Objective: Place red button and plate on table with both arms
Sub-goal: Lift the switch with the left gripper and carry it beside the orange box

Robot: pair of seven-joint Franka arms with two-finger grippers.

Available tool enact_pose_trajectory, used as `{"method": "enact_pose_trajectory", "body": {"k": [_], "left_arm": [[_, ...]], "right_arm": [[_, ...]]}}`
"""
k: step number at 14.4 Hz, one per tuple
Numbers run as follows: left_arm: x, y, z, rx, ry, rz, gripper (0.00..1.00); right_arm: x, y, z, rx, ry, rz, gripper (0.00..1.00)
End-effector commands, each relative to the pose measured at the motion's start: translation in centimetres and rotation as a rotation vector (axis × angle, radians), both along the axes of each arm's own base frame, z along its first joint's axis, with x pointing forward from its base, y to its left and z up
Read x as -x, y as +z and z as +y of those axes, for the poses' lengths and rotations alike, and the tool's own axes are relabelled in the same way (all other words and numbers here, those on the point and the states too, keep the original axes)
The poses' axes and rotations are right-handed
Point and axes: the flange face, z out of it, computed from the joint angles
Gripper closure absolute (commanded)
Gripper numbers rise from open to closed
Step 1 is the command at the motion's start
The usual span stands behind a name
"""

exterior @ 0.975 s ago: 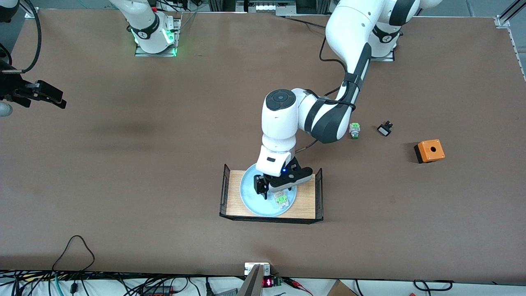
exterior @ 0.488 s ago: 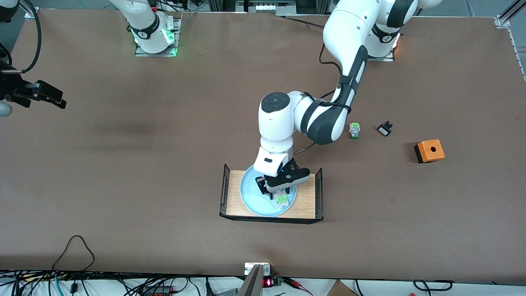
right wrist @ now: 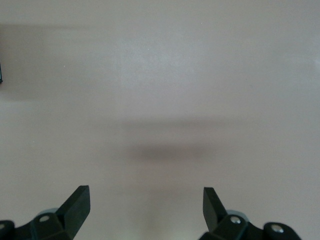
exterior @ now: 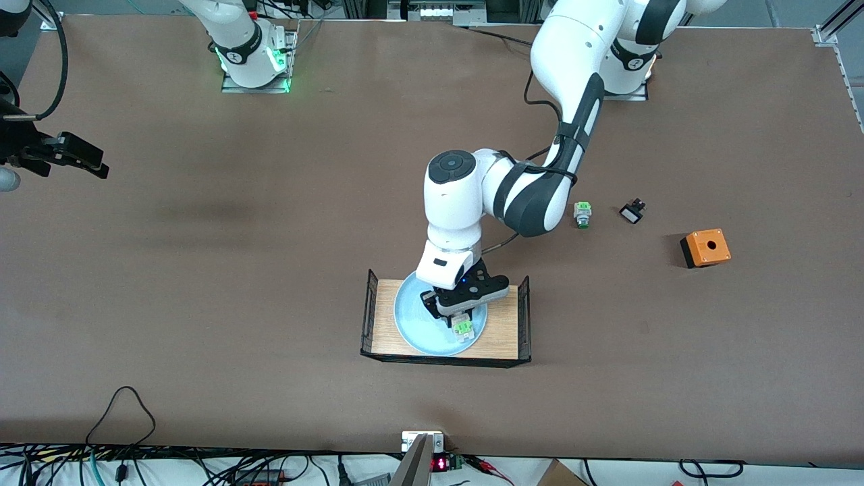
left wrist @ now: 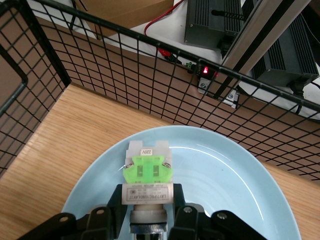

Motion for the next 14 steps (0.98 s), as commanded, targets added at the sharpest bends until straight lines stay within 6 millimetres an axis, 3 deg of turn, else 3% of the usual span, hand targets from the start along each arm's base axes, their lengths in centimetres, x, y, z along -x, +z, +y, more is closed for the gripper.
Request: {"method": "enact_pose_trajectory", "body": {"k": [1, 4, 7, 11, 14], "left_arm": [[0.9, 4.1, 0.5, -0.032, 0.029, 0.017, 0.71], [2.9, 9.8, 0.8, -0.055, 0.01, 0.089, 0.71], [3.9, 15.1, 3.8, -0.113, -0.08, 0.203, 0.71], [5.6, 19.7, 7.8, -0.2, -0.257, 0.36, 0.71], [6.5, 21.3, 10.3, -0.255, -0.335, 0.459, 0.7]], "right_arm": [[0.2, 0.1, -0.2, -0.007, -0.009, -0.01, 0.0], [0.2, 0.2, -0.1, -0.008, -0.009, -0.014, 0.0], [0.1, 0.2, -0.1, -0.008, -0.009, -0.017, 0.0], [-0.3, -0.3, -0.3, -0.008, -0.012, -0.017, 0.0], [-0.4, -0.5, -0.8, -0.009, -0.021, -0.016, 0.0]]}}
